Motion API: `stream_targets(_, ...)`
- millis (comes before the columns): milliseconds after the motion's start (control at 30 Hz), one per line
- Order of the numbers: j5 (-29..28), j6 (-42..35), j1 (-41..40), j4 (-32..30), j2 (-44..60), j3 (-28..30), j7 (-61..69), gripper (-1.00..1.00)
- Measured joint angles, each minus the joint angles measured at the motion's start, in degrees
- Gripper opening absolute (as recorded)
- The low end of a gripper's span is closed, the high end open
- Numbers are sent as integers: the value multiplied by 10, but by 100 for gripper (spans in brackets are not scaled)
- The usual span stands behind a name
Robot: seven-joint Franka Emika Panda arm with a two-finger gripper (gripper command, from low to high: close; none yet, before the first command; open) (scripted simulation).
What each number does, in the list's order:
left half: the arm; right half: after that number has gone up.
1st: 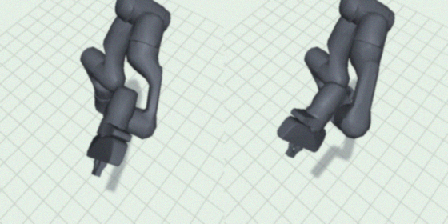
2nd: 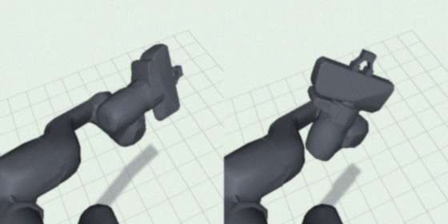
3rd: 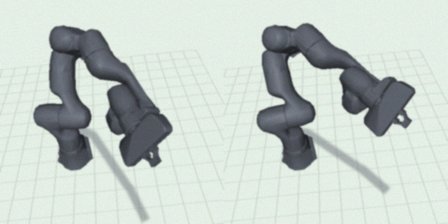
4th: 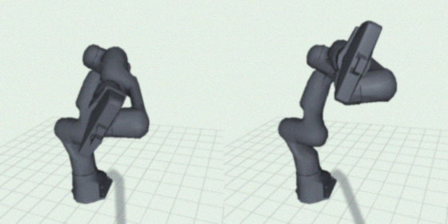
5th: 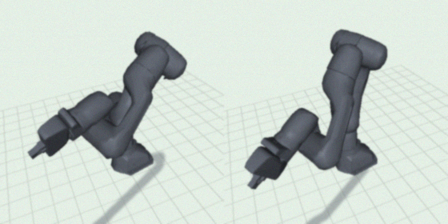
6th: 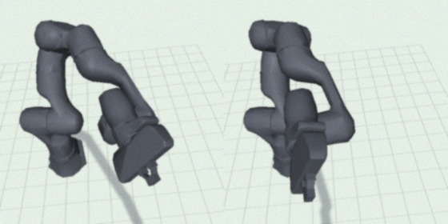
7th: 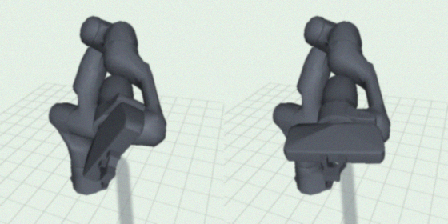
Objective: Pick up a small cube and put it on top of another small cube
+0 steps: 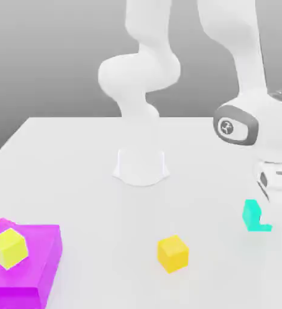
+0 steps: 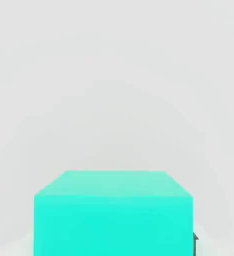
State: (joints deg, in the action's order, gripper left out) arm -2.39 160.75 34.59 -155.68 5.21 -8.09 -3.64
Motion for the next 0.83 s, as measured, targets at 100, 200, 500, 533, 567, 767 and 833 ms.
stream_targets(100,16,-21,-41,-8,-29,22,-51,-100)
stream_targets(200,24,-38,-80,-15,-53,45,-116,-100)
stream_targets(500,18,-86,-196,-36,-124,106,-333,-100)
stream_targets(533,18,-79,-201,-37,-117,110,-345,-100)
stream_targets(567,19,-65,-204,-37,-103,112,-350,-100)
stream_targets(767,32,26,-209,-35,-10,109,-347,100)
stream_targets(833,32,26,-209,-35,-10,109,-347,100)
